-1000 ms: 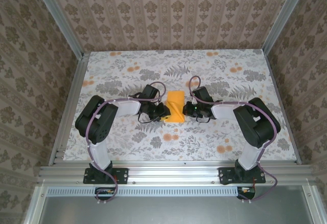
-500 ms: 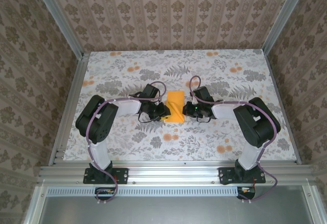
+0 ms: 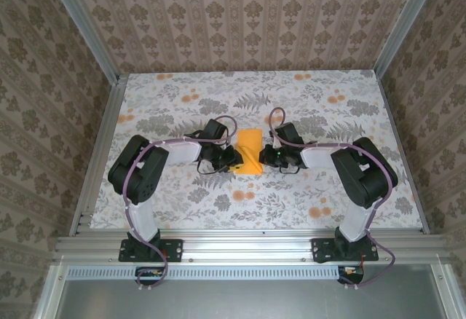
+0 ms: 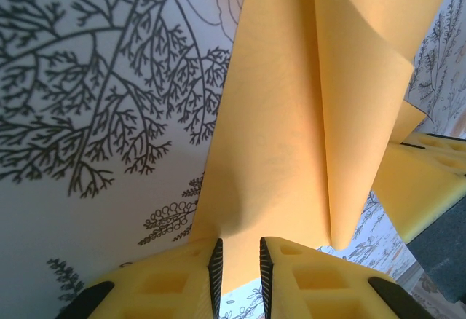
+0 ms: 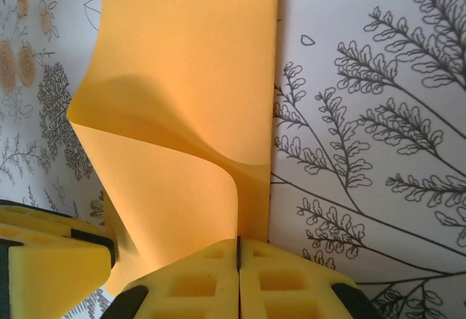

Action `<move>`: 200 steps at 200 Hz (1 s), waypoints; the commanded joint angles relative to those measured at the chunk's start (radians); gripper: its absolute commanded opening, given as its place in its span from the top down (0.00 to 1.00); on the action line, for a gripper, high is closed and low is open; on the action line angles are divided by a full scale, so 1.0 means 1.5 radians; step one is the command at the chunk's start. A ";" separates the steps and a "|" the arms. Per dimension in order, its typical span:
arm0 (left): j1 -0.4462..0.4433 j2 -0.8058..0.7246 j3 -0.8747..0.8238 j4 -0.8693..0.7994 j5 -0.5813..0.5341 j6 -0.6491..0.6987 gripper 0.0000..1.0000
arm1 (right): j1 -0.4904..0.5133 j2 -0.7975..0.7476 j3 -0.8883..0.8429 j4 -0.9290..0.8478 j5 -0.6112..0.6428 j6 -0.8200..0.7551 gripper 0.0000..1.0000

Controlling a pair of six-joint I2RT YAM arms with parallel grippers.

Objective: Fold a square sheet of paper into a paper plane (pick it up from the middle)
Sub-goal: Fold the triangle a second time at the center of the table.

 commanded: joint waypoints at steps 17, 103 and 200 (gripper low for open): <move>-0.006 0.018 0.016 -0.037 -0.015 0.024 0.76 | -0.001 0.009 0.011 -0.036 0.039 -0.012 0.92; 0.000 -0.001 0.041 0.112 0.016 -0.025 0.76 | -0.001 0.003 -0.005 -0.031 0.030 -0.004 0.93; 0.003 0.062 0.077 0.177 0.030 -0.047 0.79 | -0.001 0.005 -0.008 -0.032 0.034 0.009 0.94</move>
